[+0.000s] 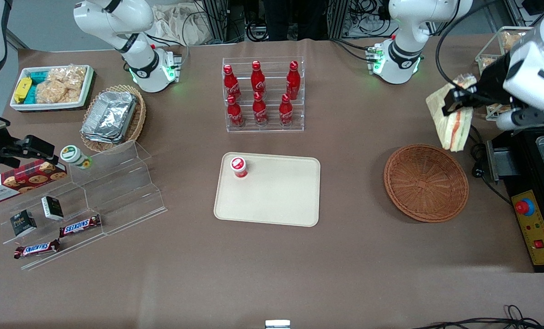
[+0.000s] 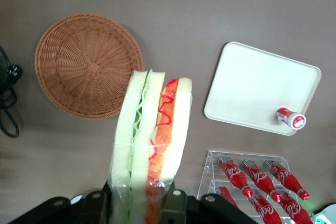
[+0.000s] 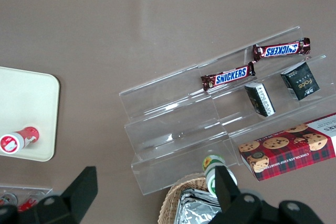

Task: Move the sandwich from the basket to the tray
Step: 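Lift the sandwich up out of the basket with the left gripper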

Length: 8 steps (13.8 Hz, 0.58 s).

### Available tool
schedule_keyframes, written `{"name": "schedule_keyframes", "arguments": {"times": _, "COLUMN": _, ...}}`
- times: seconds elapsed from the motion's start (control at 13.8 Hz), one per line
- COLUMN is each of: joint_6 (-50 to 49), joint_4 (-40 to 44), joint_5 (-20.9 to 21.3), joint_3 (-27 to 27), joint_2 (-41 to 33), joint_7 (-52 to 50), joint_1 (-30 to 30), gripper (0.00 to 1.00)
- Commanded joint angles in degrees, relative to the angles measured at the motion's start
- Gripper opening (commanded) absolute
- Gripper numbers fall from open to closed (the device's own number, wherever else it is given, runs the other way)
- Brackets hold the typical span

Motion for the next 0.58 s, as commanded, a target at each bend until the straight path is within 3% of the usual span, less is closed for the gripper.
{"name": "schedule_keyframes", "arguments": {"times": 0.0, "joint_6": 0.1, "joint_4": 3.2, "joint_5": -0.1, "joint_3": -6.8, "joint_2": 2.8, "joint_7": -3.9, "joint_1": 0.0, "gripper": 0.37}}
{"name": "schedule_keyframes", "arguments": {"times": 0.29, "joint_6": 10.5, "joint_4": 3.0, "joint_5": 0.8, "joint_3": -15.4, "joint_2": 7.7, "joint_7": -8.8, "joint_1": -0.9, "gripper": 0.38}}
{"name": "schedule_keyframes", "arguments": {"times": 0.51, "joint_6": 17.4, "joint_4": 2.9, "joint_5": 9.1, "joint_3": -16.0, "joint_2": 17.0, "joint_7": -14.3, "joint_1": -8.0, "gripper": 0.38}}
